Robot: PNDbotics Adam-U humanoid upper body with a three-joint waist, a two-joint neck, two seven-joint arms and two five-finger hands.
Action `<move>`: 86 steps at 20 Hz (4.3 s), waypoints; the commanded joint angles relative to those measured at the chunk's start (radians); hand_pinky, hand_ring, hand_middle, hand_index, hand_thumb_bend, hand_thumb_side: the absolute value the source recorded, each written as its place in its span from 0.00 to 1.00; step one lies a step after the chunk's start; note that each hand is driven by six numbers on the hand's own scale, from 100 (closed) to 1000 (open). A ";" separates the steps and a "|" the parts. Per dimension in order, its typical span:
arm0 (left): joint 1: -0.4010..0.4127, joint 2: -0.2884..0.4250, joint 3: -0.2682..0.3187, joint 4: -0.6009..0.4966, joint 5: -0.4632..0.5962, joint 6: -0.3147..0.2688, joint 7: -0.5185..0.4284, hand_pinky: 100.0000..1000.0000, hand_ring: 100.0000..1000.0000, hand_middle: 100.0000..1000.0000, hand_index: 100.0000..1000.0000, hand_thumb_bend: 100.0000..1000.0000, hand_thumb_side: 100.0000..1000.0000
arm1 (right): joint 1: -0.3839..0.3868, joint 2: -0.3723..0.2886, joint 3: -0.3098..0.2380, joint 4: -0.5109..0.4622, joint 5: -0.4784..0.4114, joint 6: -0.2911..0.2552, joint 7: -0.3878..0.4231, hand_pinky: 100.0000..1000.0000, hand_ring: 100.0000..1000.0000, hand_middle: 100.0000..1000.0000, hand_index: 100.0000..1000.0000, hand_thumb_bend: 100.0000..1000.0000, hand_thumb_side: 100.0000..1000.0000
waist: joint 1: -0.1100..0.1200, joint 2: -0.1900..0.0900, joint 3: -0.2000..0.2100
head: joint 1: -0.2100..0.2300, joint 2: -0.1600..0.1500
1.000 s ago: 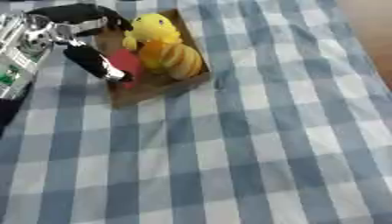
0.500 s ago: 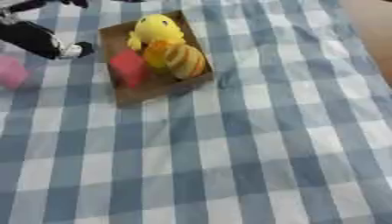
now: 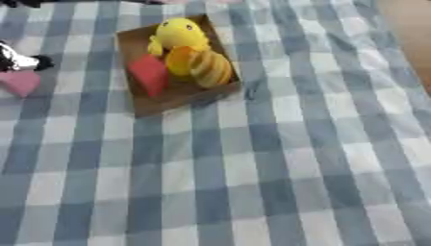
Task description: Pick up objects on the table and place them in the box.
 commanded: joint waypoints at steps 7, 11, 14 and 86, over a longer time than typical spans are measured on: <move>-0.010 0.032 0.051 0.126 -0.012 0.039 0.047 0.88 0.86 0.79 0.87 0.53 0.37 | -0.007 -0.034 -0.018 -0.015 -0.004 0.003 -0.010 0.77 0.72 0.68 0.79 0.00 0.62 | -0.007 -0.018 -0.002 | 0.020 -0.025; -0.019 0.019 0.060 0.185 -0.024 0.053 0.075 0.88 0.86 0.80 0.88 0.55 0.38 | -0.007 -0.034 -0.019 -0.015 -0.004 0.004 -0.013 0.77 0.72 0.68 0.79 0.00 0.62 | -0.010 -0.009 -0.007 | 0.028 -0.034; -0.029 0.006 0.068 0.225 -0.020 0.065 0.091 0.88 0.87 0.80 0.89 0.57 0.42 | -0.006 -0.034 -0.022 -0.015 -0.004 0.006 -0.017 0.77 0.72 0.68 0.79 0.00 0.62 | -0.010 -0.001 -0.013 | 0.034 -0.042; -0.141 -0.074 0.024 0.102 0.074 0.073 0.102 0.78 0.62 0.43 0.67 0.01 0.34 | 0.011 -0.029 -0.026 -0.014 -0.022 0.014 -0.039 0.77 0.72 0.68 0.78 0.00 0.64 | 0.000 0.022 -0.036 | 0.065 -0.056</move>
